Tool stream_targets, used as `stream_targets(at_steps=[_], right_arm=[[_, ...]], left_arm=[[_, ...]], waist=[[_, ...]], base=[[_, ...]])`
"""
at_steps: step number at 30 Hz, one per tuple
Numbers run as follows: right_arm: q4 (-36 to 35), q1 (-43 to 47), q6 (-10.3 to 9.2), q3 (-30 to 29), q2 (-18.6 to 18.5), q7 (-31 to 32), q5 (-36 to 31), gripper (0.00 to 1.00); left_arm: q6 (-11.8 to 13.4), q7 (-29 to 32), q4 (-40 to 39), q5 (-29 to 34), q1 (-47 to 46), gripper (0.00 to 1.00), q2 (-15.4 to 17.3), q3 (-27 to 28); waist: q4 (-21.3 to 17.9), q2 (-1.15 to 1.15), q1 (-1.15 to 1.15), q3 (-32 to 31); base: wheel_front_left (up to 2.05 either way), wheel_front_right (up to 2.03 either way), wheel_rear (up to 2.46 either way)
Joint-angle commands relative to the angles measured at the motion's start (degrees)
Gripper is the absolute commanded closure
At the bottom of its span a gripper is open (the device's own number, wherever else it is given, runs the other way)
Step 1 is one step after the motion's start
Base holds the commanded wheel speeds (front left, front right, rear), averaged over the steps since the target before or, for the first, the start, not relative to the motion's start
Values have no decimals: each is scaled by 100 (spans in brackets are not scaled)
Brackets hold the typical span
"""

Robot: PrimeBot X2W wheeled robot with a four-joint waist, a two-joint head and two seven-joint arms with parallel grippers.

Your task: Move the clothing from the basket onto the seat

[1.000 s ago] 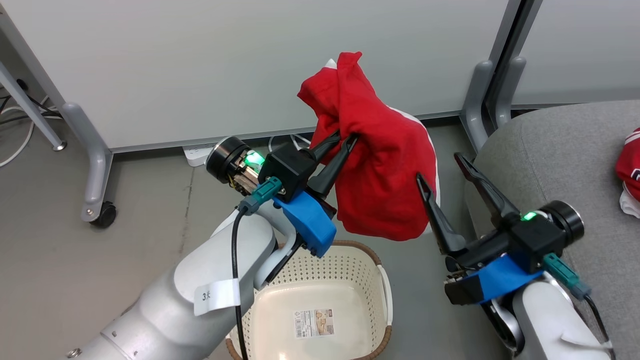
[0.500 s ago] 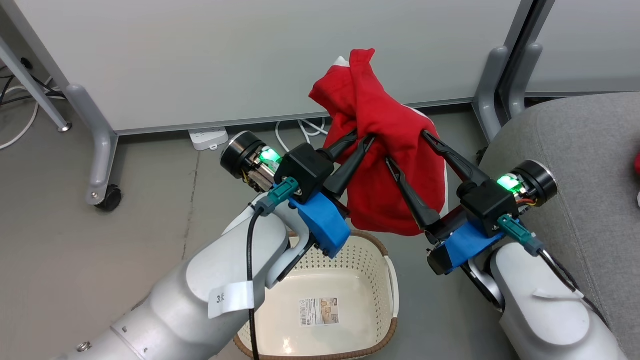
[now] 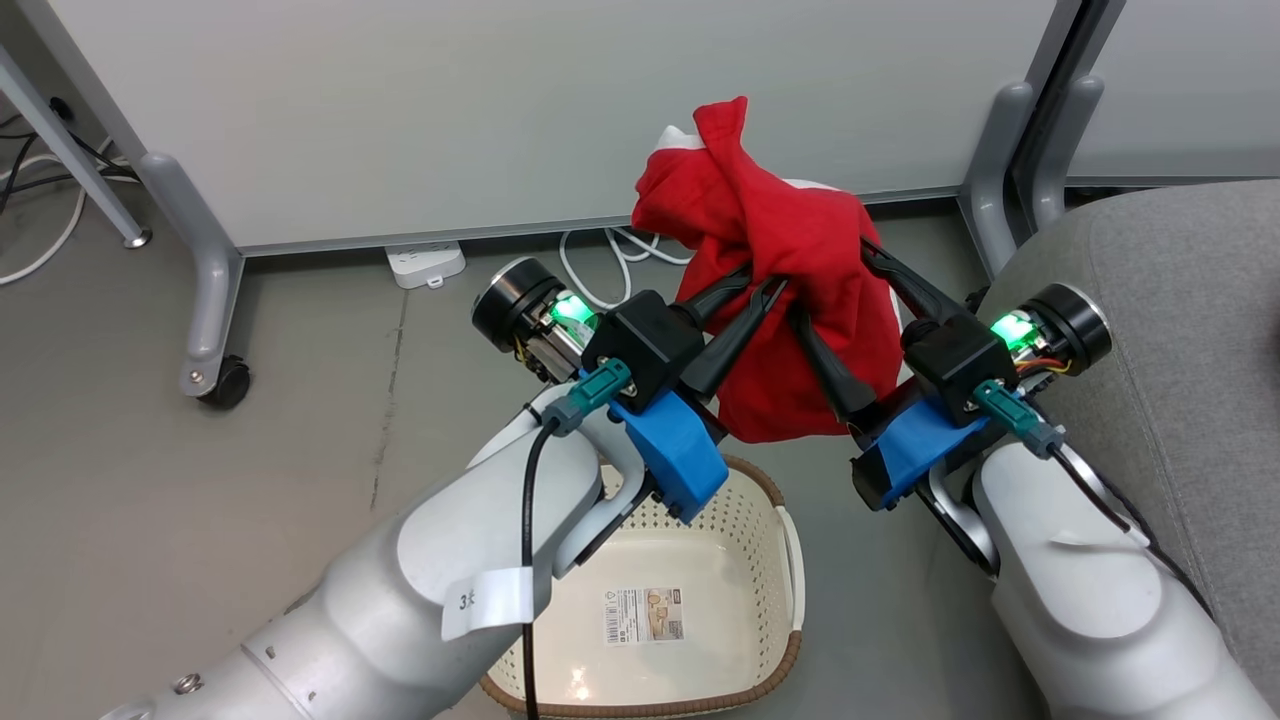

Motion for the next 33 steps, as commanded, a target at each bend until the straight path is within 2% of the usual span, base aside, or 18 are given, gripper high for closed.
stream_targets(at_steps=[1, 2, 3, 4, 31, 32, 33], right_arm=[[86, -75, 1, -2, 29, -22, 20, 0], [136, -107, 1, -6, 40, -22, 49, 24], [202, -124, 1, -9, 53, -22, 86, 76], [284, -128, 1, -19, 74, -21, 138, 100], [239, 8, 1, -112, 148, -22, 451, 100], [233, 10, 1, -123, 148, -22, 457, 100], [228, 7, 1, -133, 145, -22, 465, 100]], left_arm=[[-23, -5, 3, 10, -73, 100, -8, -19], [-23, -7, 7, 6, -79, 100, -10, -23], [-25, -9, 10, 2, -81, 100, -12, -28], [-28, -12, 14, -1, -81, 100, -13, -33], [70, -46, 51, -63, -75, 100, 60, -72], [76, -48, 56, -59, -84, 0, 62, -66], [88, -49, 59, -66, -86, 0, 62, -65]], waist=[[4, 0, 0, -2], [6, 0, 0, -2], [9, 0, 0, -5], [9, 0, 0, -8], [-21, 0, 0, 5], [-25, 0, 0, 8], [-29, 0, 0, 12]], base=[[0, 0, 0], [0, 0, 0], [0, 0, 0], [0, 0, 0], [0, 0, 0], [0, 0, 0], [0, 0, 0]])
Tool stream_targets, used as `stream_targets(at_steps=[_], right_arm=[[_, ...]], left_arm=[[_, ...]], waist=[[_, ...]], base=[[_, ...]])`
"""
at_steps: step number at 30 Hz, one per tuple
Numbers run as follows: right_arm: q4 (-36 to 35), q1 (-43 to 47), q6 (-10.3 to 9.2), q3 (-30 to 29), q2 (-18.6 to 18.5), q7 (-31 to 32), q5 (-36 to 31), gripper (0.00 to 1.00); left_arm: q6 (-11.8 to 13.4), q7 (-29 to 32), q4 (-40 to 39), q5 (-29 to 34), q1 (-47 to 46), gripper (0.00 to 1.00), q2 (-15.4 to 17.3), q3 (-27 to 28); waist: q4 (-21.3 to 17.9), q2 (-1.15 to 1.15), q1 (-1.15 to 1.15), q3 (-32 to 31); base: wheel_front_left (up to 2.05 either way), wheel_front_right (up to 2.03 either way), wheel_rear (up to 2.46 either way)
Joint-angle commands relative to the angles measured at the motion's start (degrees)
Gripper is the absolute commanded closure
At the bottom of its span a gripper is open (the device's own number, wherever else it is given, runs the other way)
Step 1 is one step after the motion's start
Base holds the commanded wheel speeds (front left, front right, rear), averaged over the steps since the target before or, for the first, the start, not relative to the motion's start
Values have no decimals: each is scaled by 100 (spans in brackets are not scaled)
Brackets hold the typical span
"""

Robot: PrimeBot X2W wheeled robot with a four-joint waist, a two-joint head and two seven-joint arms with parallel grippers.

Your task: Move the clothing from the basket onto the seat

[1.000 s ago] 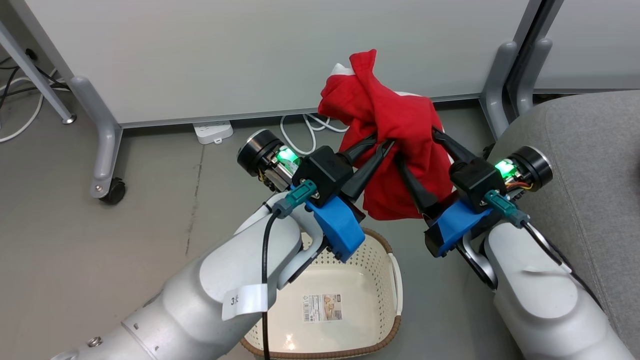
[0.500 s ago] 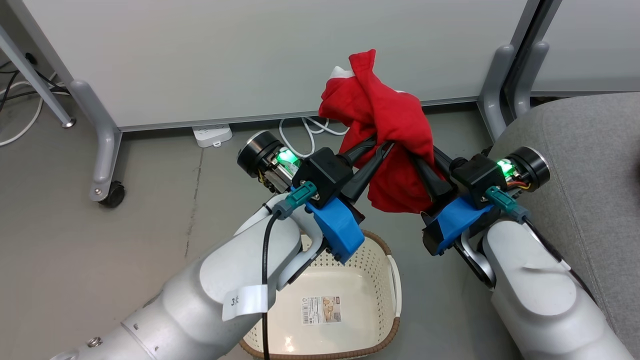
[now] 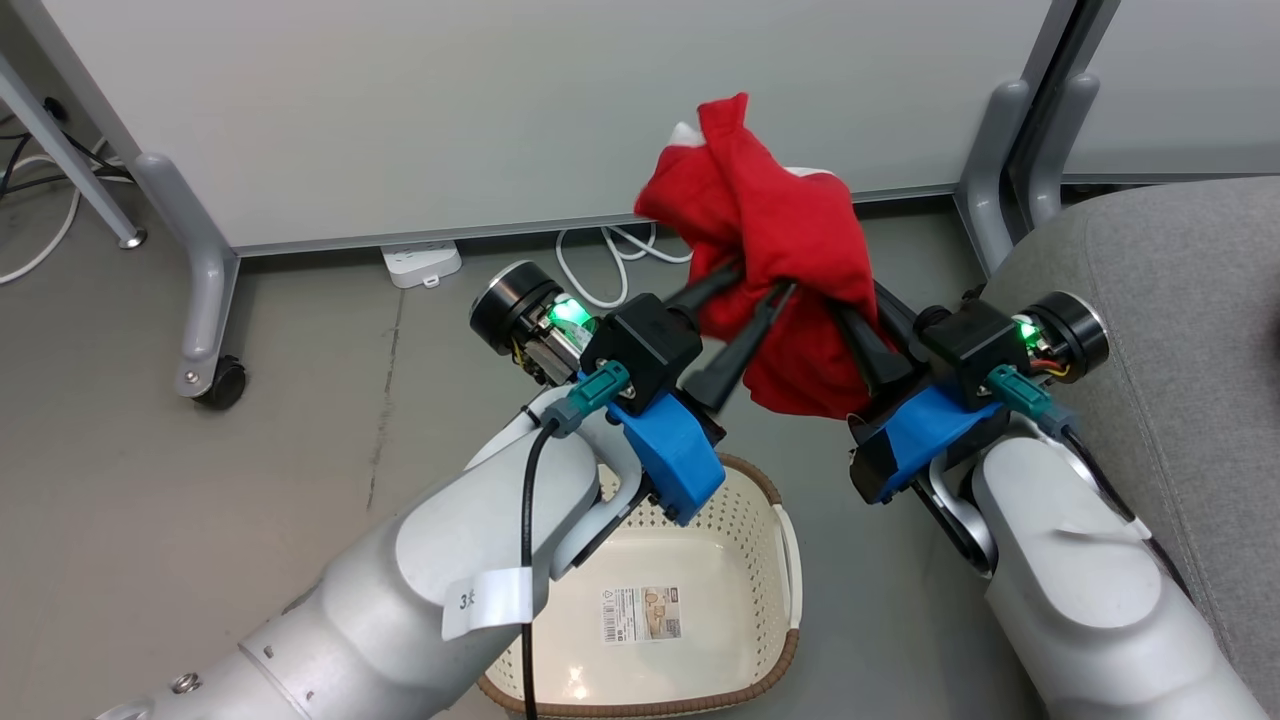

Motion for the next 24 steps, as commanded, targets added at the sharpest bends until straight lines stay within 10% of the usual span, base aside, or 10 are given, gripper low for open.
stream_targets(at_steps=[1, 24], right_arm=[[-28, 64, 1, -25, 15, -22, 38, 100], [-689, 478, 1, -1368, 190, -23, 86, 100]], left_arm=[[31, -40, 19, -20, -73, 0, 32, 23], [109, -5, -127, 63, -109, 0, 226, -79]], waist=[[-3, -1, 0, 1], [-589, -1, 0, 545]], base=[[0, 0, 0], [0, 0, 0]])
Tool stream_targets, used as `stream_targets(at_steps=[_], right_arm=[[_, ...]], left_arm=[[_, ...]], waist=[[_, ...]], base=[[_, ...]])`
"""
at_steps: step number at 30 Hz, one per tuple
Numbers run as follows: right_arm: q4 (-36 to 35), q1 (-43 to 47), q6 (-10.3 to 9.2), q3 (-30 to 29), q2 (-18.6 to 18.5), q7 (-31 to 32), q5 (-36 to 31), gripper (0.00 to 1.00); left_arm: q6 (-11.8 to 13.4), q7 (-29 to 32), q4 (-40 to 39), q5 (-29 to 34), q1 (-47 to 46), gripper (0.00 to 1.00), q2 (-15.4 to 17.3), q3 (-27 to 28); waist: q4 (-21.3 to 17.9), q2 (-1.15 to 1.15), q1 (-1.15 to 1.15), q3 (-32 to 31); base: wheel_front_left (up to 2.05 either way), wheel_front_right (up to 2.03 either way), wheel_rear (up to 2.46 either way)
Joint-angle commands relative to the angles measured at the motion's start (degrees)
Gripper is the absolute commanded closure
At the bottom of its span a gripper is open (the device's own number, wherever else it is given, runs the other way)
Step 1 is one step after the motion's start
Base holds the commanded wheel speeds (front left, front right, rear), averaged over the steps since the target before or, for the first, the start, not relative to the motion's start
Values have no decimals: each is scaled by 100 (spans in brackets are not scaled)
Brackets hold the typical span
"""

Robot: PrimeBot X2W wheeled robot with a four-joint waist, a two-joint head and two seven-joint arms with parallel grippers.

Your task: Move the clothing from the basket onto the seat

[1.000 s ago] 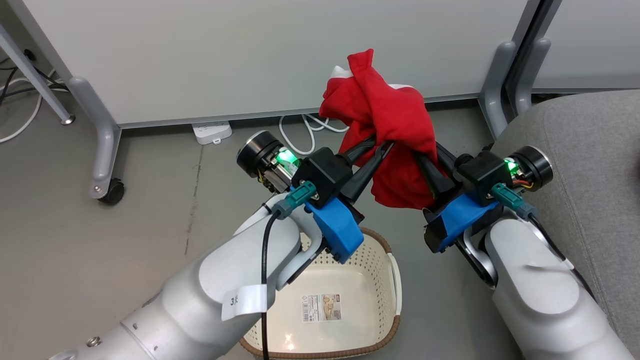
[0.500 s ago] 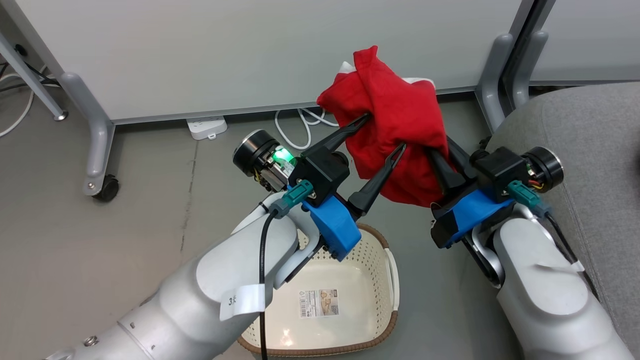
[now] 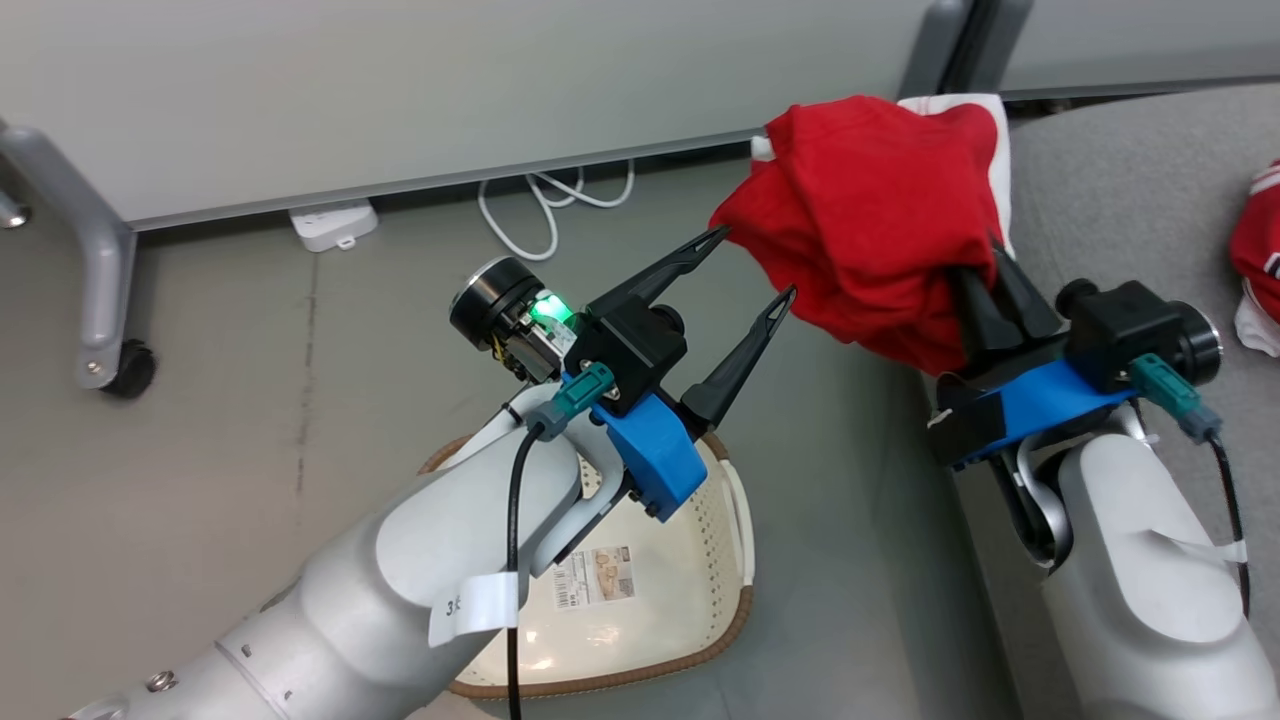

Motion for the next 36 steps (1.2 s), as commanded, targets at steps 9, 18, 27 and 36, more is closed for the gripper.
stream_targets(at_steps=[9, 18, 27, 36], right_arm=[[-417, 378, 1, -740, 164, -24, -14, 100], [-668, 760, 1, -1222, 293, -25, 28, 100], [-921, 1241, 1, -1688, 398, -24, 56, 100], [-1045, 1437, 1, -1801, 431, -25, 83, 100]], left_arm=[[17, 60, -129, 94, -98, 0, 170, -108], [-12, 158, -274, 179, -77, 0, 271, -286], [-56, 237, -387, 259, 21, 0, 265, -504], [-43, 224, -402, 254, -2, 0, 269, -584]], waist=[[-735, 0, 0, 354], [-1442, 0, 0, 540], [-1884, 0, 0, 708], [-2026, 0, 0, 789]], base=[[0, 0, 0], [0, 0, 0], [0, 0, 0], [0, 0, 0]])
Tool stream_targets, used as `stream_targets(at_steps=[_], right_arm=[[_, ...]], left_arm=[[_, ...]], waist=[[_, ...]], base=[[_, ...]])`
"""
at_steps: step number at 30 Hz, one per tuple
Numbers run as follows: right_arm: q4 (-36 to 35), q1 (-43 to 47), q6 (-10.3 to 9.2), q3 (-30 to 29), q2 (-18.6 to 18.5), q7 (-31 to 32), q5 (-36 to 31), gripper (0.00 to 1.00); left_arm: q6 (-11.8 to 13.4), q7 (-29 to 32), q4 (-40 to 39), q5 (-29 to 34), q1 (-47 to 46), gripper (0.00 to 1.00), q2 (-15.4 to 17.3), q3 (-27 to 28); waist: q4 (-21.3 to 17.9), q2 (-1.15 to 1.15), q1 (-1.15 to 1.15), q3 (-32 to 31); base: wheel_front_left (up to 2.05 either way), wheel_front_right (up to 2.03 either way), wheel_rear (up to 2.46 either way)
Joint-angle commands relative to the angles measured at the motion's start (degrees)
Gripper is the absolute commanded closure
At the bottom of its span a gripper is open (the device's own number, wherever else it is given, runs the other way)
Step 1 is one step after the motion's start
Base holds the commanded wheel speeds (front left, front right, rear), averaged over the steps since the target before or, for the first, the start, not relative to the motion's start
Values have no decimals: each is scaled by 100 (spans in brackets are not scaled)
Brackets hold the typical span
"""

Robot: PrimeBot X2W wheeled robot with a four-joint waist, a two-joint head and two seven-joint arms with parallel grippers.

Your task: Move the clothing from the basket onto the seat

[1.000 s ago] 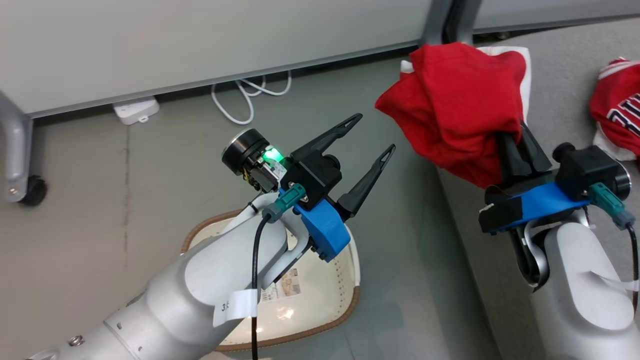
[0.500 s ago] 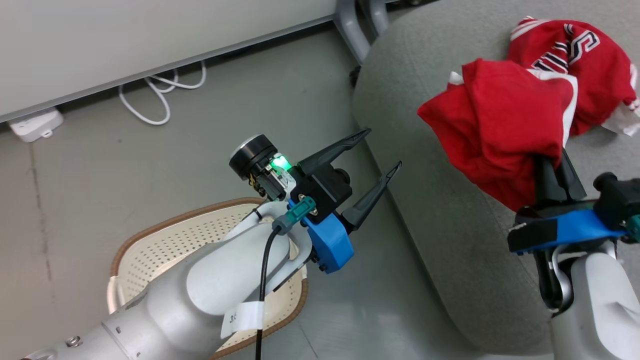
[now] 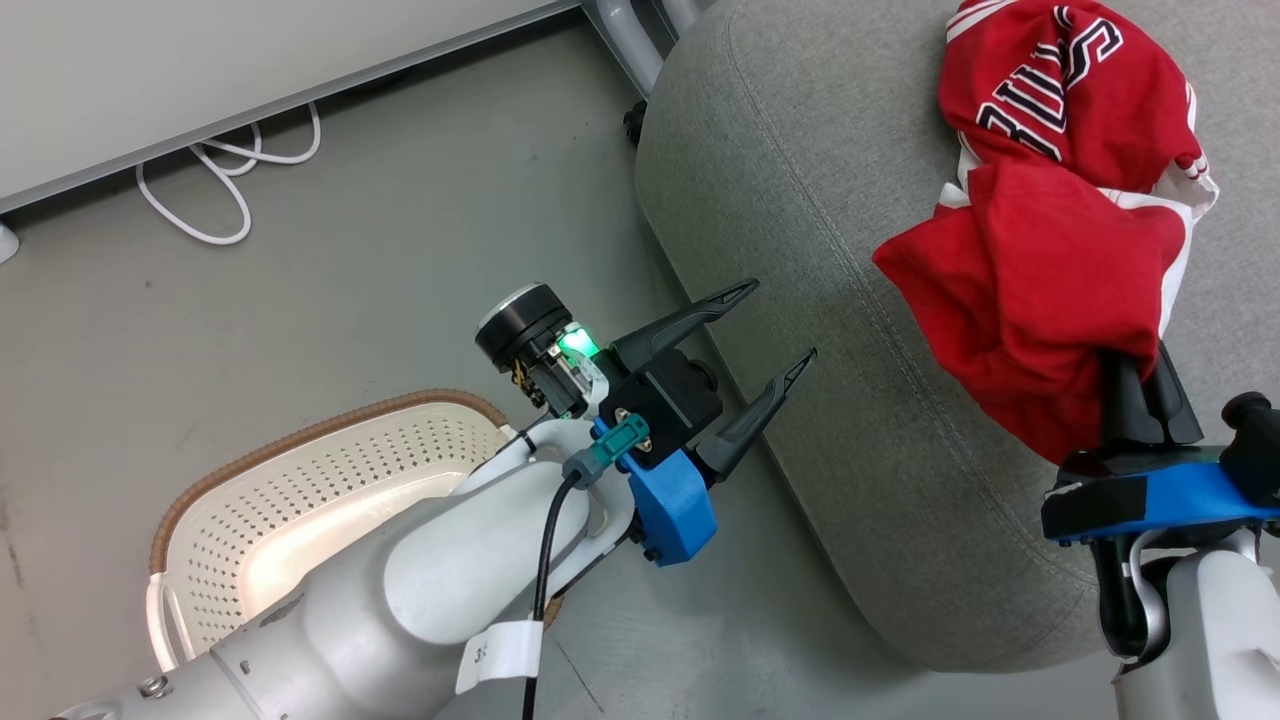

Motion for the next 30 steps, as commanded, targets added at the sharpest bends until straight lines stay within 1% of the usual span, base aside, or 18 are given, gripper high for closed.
stream_targets(at_steps=[1, 5, 9, 15, 18, 23, 26, 30], right_arm=[[-49, 62, 1, -35, 21, -25, 3, 100], [-107, -135, 1, -44, 23, -24, -37, 100], [-247, -499, 1, -65, 16, -25, -143, 100], [-479, -1224, 1, -192, -195, -24, -234, 100], [-609, -1750, 1, -318, -395, -24, -276, 100], [-760, -2614, 1, -853, -783, -24, -240, 100], [-741, -3051, 1, -1221, -1058, -24, -218, 100], [-474, -3467, 1, -1699, -1399, -23, -89, 100]], left_arm=[[6, -29, -8, -6, 3, 0, 12, -17], [17, -41, -30, -12, -67, 0, -1, -10], [56, -32, -77, 31, -161, 0, 54, 14], [93, 12, -208, 114, -328, 0, 162, 25], [84, 77, -290, 183, -466, 0, 244, 9], [105, 227, -493, 315, -743, 0, 411, 24], [129, 307, -630, 375, -910, 0, 517, 50], [154, 383, -799, 465, -1090, 0, 605, 60]], waist=[[-3, 0, 0, 9], [19, 0, 0, 45], [34, 0, 0, 182], [70, 0, 0, 546], [100, 0, 0, 828], [187, 0, 0, 1374], [230, 0, 0, 1689], [288, 0, 0, 2056]], base=[[0, 0, 0], [0, 0, 0], [0, 0, 0], [0, 0, 0], [0, 0, 0], [0, 0, 0], [0, 0, 0], [0, 0, 0]])
